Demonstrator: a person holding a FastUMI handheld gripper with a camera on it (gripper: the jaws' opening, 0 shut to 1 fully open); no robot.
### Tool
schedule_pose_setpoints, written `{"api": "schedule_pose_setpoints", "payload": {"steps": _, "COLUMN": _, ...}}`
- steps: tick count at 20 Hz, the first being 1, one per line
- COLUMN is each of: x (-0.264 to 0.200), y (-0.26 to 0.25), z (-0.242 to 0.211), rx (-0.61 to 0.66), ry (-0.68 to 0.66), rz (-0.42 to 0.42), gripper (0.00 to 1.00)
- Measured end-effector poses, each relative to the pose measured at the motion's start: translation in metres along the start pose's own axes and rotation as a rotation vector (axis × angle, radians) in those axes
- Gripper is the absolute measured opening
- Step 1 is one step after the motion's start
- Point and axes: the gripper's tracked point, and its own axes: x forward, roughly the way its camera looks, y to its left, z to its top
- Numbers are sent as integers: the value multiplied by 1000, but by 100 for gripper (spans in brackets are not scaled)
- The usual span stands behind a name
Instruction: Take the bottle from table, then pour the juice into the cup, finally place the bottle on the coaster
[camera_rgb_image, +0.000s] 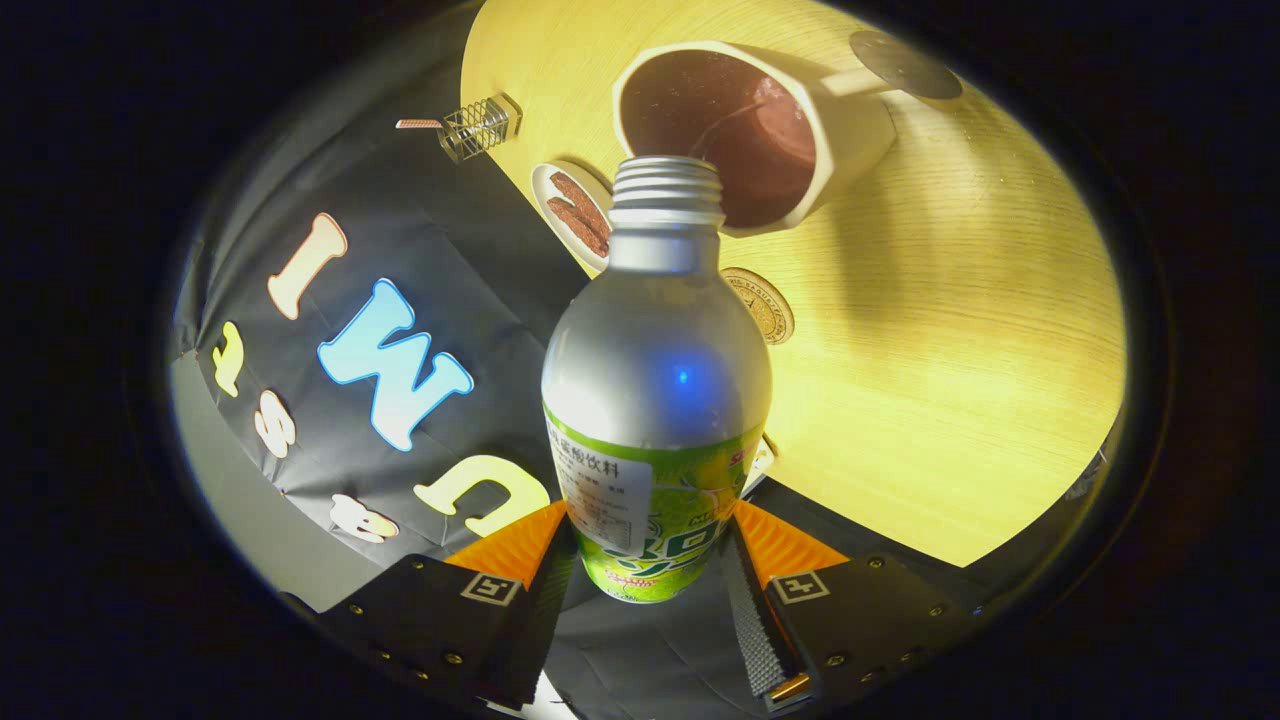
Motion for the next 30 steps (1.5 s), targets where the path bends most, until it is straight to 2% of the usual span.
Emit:
{"api": "schedule_pose_setpoints", "payload": {"steps": 13, "x": 8, "y": -6, "z": 0, "rx": -26, "ry": -31, "rz": -26, "gripper": 76}}
{"api": "schedule_pose_setpoints", "payload": {"steps": 16, "x": 9, "y": -21, "z": 8, "rx": -101, "ry": -69, "rz": -67, "gripper": 76}}
{"api": "schedule_pose_setpoints", "payload": {"steps": 25, "x": 22, "y": -49, "z": 23, "rx": -329, "ry": -152, "rz": -111, "gripper": 76}}
{"api": "schedule_pose_setpoints", "payload": {"steps": 30, "x": 27, "y": -76, "z": 29, "rx": -523, "ry": -178, "rz": -195, "gripper": 76}}
